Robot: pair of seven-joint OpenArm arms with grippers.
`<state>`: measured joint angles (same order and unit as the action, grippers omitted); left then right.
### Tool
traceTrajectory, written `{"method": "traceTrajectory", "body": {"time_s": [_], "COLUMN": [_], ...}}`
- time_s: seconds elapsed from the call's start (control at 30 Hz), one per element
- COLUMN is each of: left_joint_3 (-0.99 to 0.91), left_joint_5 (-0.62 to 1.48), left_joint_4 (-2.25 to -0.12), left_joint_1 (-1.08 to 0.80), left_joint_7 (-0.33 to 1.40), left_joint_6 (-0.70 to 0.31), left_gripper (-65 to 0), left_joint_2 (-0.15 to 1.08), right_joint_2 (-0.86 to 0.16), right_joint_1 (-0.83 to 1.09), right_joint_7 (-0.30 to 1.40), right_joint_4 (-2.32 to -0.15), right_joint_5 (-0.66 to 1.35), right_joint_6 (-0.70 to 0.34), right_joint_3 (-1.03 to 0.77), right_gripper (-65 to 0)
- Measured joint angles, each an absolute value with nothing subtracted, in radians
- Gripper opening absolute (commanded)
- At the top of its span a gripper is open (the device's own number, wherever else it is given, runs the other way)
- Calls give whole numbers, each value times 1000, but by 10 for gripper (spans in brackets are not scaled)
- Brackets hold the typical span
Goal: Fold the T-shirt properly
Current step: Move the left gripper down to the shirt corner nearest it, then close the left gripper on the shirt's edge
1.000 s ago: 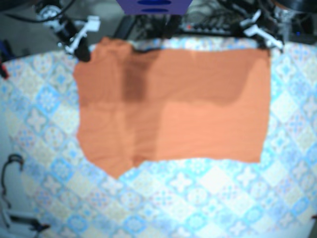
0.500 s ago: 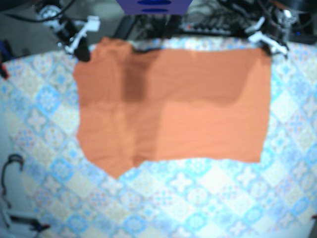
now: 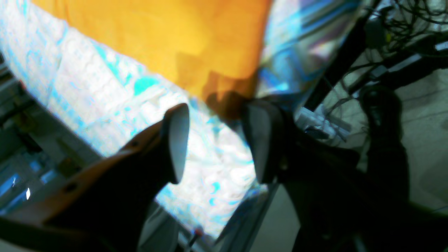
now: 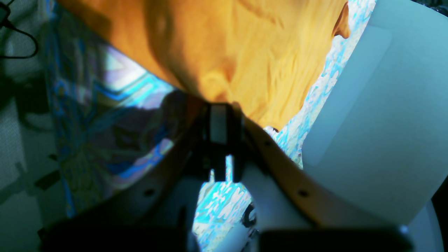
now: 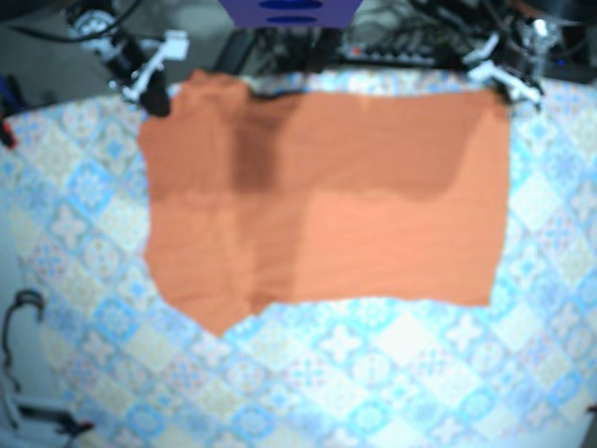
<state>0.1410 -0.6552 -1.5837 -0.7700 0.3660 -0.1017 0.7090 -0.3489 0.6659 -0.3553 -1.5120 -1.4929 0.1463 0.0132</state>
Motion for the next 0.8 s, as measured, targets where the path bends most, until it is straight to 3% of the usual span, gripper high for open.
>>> {"method": "traceTrajectory", "body": {"time_s": [0.8], "left_joint_3": [159], "left_joint_5": [-659], "left_joint_4": [-1546], "left_joint_1": [-730], "left_joint_7": [353], "left_joint_6": [-81], "left_gripper": [-361], "left_joint_2": [685], "right_joint_2": [-349], "right_joint_1": [674], "right_joint_7": [-355], "right_joint_4": [-1512], "right_joint_5": [-1493], "right_joint_6": [147], "right_joint_3": [13], "right_gripper": [-650]}}
